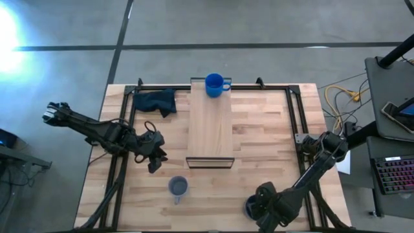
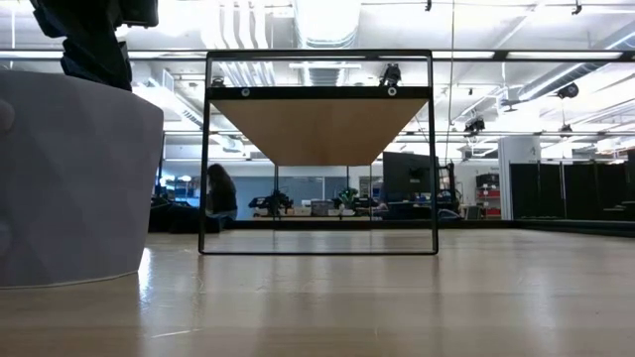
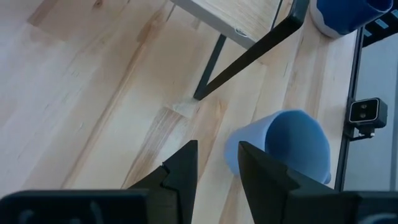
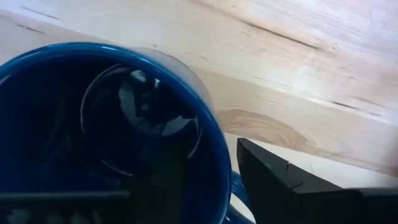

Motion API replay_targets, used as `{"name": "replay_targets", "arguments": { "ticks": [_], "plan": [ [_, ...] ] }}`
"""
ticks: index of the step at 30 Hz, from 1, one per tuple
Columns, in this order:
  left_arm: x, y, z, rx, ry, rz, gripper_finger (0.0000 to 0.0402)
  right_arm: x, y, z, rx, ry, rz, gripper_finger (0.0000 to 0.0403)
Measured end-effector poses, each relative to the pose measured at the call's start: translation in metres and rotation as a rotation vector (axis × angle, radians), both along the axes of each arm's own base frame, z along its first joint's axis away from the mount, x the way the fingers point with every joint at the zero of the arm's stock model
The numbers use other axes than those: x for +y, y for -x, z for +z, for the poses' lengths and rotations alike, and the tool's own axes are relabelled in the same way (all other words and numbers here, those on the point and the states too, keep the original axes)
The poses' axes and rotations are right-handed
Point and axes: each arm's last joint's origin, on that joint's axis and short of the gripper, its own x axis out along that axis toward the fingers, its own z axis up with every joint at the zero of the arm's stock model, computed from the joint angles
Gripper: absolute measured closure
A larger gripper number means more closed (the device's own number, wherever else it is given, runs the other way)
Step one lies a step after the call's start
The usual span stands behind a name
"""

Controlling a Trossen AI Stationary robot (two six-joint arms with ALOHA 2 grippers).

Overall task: Stack small to large cups/mugs on shelf
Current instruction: Put the blue mug on the shelf

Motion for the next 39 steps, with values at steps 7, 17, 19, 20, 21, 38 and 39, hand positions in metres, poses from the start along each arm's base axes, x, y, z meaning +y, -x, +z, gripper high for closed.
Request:
{"name": "replay_targets", "arguments": {
  "ticks": [7,17,19,20,21,38,39],
  "plan": [
    [0.0,0.0,-0.002,0.006,0.008,0.015,0.0301,-0.003,-0.001,-0.002,0.011,0.006,0.043,0.0319],
    [0.0,0.0,-0.003,0.007,0.004,0.021,0.0301,-0.013,-0.01,-0.003,0.021,0.008,0.086,0.0384],
    [0.0,-0.001,-0.002,-0.008,0.011,0.022,0.0301,-0.015,-0.011,-0.001,0.013,0.009,0.096,0.0384],
    [0.0,-0.001,-0.002,-0.009,0.012,0.024,0.0301,-0.016,-0.012,0.001,0.007,0.008,0.102,0.0385],
    [0.0,-0.001,-0.003,-0.006,0.013,0.026,0.0301,-0.017,-0.013,0.004,0.0,0.001,0.109,0.0385],
    [-0.001,-0.005,-0.007,0.012,-0.004,0.036,0.0301,-0.073,-0.011,0.148,-0.226,0.016,0.143,0.0387],
    [-0.001,-0.006,-0.008,0.016,-0.005,0.036,0.0301,-0.08,-0.011,0.157,-0.233,0.029,0.148,0.0388]
  ]
}}
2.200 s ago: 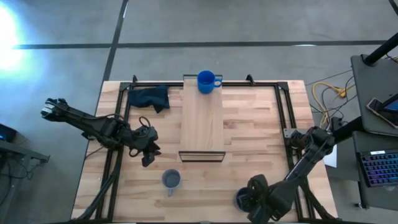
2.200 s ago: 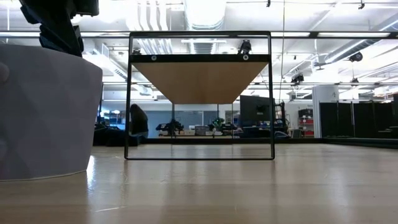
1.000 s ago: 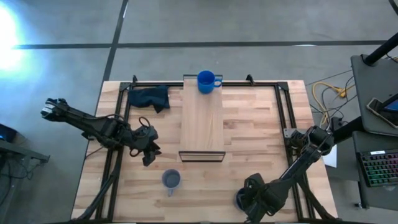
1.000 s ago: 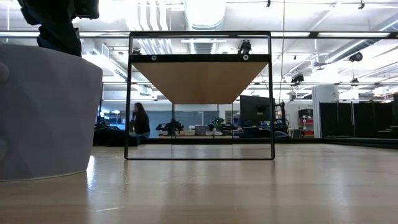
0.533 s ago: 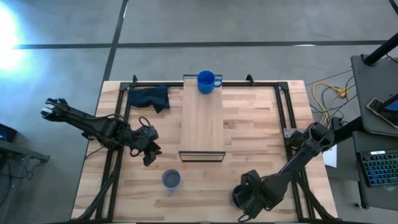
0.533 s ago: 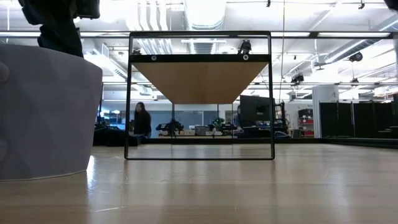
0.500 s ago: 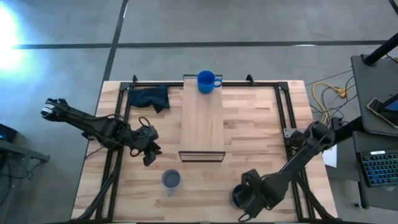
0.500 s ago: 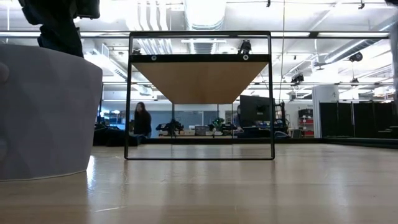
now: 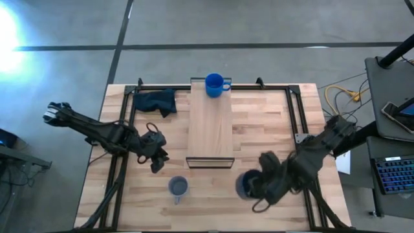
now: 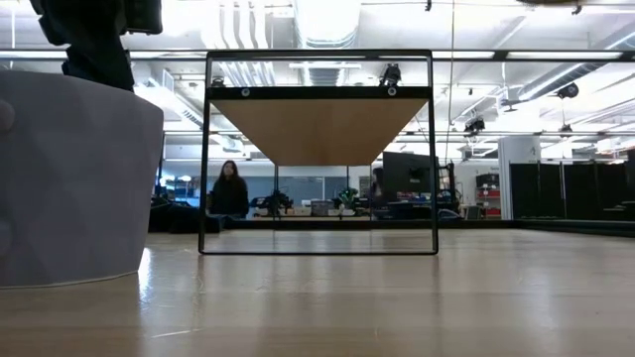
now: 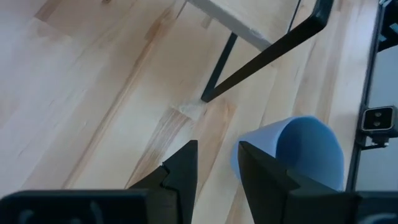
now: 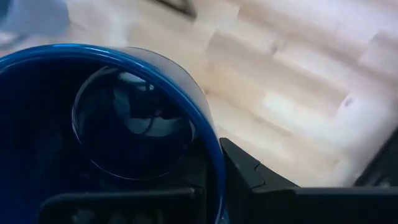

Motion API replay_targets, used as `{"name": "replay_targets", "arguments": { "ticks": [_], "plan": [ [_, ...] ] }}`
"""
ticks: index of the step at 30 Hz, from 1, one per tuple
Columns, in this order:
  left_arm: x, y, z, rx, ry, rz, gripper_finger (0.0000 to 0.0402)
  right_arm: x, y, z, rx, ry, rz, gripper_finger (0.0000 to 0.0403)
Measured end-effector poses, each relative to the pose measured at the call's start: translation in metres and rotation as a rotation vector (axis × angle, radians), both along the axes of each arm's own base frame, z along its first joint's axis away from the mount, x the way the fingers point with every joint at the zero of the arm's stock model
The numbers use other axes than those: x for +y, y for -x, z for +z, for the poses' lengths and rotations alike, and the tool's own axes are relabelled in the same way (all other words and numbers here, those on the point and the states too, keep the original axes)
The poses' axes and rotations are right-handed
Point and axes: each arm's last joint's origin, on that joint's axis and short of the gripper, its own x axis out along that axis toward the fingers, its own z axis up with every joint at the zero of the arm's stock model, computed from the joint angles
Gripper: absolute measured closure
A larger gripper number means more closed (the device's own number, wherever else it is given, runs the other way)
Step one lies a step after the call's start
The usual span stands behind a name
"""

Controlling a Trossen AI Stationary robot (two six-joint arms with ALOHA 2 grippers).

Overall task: Stack small to large cups/mugs on shelf
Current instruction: Put the blue mug on the shelf

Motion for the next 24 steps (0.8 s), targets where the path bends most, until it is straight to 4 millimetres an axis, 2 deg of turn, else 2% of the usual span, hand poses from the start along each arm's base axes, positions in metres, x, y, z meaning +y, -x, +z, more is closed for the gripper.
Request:
{"name": "replay_targets", "arguments": {
  "ticks": [2,5,10,18,24],
  "plan": [
    [-0.001,-0.002,-0.002,0.012,-0.004,0.0,0.0301,-0.013,-0.001,0.015,-0.001,0.027,0.009,0.0388],
    [-0.002,-0.005,-0.005,0.029,-0.012,-0.002,0.0301,-0.034,-0.012,0.032,-0.065,0.029,0.046,0.0388],
    [-0.004,-0.011,-0.009,0.03,-0.016,-0.007,0.0301,-0.083,-0.033,0.049,-0.115,0.118,0.086,0.0388],
    [-0.005,-0.015,-0.006,0.013,-0.011,-0.009,0.0301,-0.155,-0.062,0.058,-0.109,0.201,0.161,0.0388],
    [-0.003,-0.009,0.001,-0.024,0.002,-0.008,0.0301,-0.193,-0.086,0.057,-0.125,0.225,0.214,0.0388]
  ]
}}
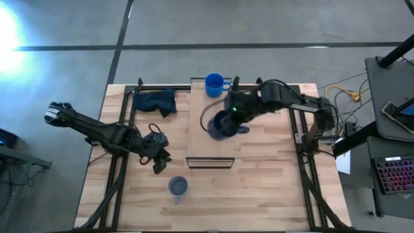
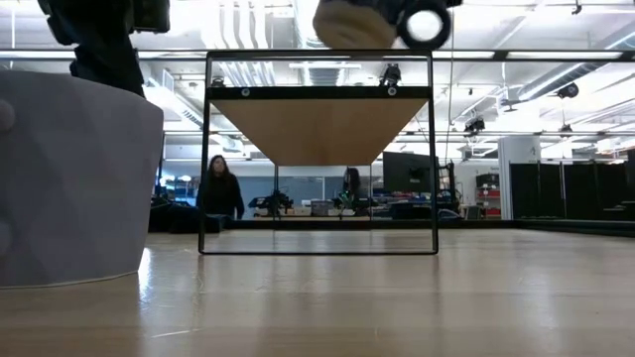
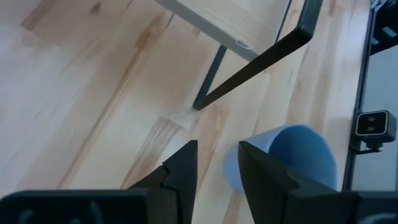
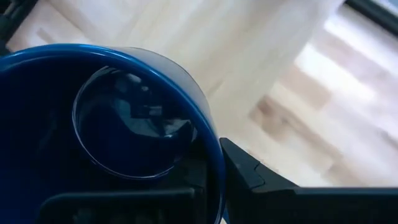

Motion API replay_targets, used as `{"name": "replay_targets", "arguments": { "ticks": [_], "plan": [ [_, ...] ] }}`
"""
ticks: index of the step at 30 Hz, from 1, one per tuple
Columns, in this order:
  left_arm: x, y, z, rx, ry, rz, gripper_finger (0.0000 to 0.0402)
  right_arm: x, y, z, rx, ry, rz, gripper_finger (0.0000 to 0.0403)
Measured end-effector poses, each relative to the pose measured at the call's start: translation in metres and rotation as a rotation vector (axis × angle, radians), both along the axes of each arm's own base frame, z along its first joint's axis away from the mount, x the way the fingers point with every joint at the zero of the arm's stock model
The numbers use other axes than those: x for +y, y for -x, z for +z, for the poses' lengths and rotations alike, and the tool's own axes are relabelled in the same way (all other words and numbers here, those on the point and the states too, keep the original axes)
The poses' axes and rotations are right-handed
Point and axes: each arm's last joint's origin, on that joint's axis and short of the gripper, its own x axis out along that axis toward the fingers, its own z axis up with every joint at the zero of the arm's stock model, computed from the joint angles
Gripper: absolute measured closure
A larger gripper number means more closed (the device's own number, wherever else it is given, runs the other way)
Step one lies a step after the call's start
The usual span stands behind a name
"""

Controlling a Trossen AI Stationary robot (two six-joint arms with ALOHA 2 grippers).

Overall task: Stack small to large cups/mugs on shelf
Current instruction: Put the blue mug on the shelf

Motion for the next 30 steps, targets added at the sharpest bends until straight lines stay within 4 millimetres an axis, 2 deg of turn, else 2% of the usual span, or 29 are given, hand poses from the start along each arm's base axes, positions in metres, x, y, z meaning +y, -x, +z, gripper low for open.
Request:
{"name": "replay_targets", "arguments": {
  "ticks": [6,13,18,30],
  "plan": [
    [0.001,0.004,0.004,-0.021,0.007,0.0,0.0301,-0.031,-0.028,-0.01,0.028,0.022,0.048,0.0388],
    [0.002,0.006,0.006,-0.029,0.011,0.001,0.0301,-0.056,-0.058,-0.032,0.109,0.039,0.116,0.0388],
    [0.002,0.006,0.006,-0.032,0.011,0.0,0.0301,-0.075,-0.061,-0.048,0.193,0.039,0.116,0.0388],
    [0.002,0.006,0.004,-0.026,0.008,0.001,0.0301,-0.098,-0.059,-0.047,0.187,0.086,0.068,0.0382]
  ]
}}
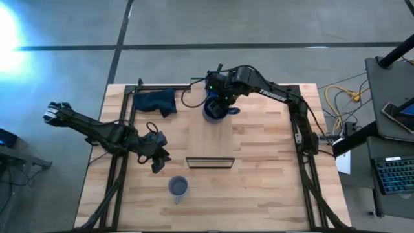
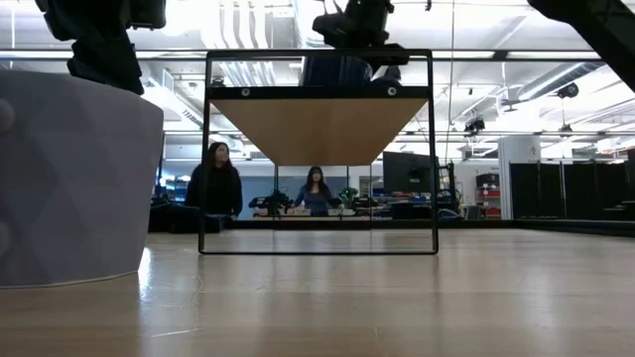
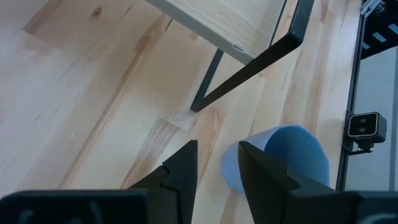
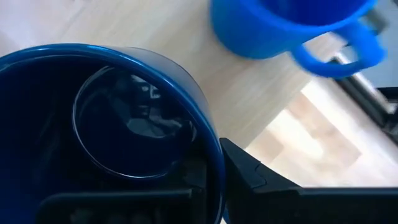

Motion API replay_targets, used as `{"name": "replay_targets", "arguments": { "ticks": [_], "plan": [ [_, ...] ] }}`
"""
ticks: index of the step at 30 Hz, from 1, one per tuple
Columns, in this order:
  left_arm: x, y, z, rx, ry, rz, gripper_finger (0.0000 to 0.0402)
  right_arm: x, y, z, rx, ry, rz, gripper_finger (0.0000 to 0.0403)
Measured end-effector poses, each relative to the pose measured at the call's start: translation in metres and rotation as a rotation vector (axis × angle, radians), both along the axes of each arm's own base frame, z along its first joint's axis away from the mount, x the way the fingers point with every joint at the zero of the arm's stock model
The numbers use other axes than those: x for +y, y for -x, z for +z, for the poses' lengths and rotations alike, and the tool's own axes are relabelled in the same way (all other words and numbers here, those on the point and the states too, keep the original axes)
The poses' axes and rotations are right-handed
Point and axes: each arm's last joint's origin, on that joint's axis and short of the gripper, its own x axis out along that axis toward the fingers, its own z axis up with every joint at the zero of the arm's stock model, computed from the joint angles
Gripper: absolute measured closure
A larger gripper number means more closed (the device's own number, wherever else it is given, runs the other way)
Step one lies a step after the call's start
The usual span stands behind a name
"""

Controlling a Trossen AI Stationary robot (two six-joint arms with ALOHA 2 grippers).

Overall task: Stack small to large cups/mugs on shelf
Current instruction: Put the blue mug on the shelf

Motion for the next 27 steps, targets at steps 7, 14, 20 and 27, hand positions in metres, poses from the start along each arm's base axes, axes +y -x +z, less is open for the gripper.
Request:
{"name": "replay_targets", "arguments": {
  "ticks": [7,14,20,27],
  "plan": [
    [0.0,0.0,0.0,0.0,-0.005,0.001,0.0301,-0.018,0.002,-0.003,0.002,0.009,-0.031,0.0379],
    [0.001,0.0,0.0,-0.006,-0.019,0.009,0.0301,-0.025,-0.005,-0.016,0.025,-0.044,-0.004,0.0376],
    [0.001,0.0,-0.001,-0.006,-0.027,0.015,0.0301,-0.026,-0.005,-0.017,0.025,-0.034,0.015,0.0375],
    [0.001,0.0,-0.001,-0.013,-0.055,0.016,0.0301,-0.029,-0.004,-0.015,0.02,-0.033,0.007,0.0372]
  ]
}}
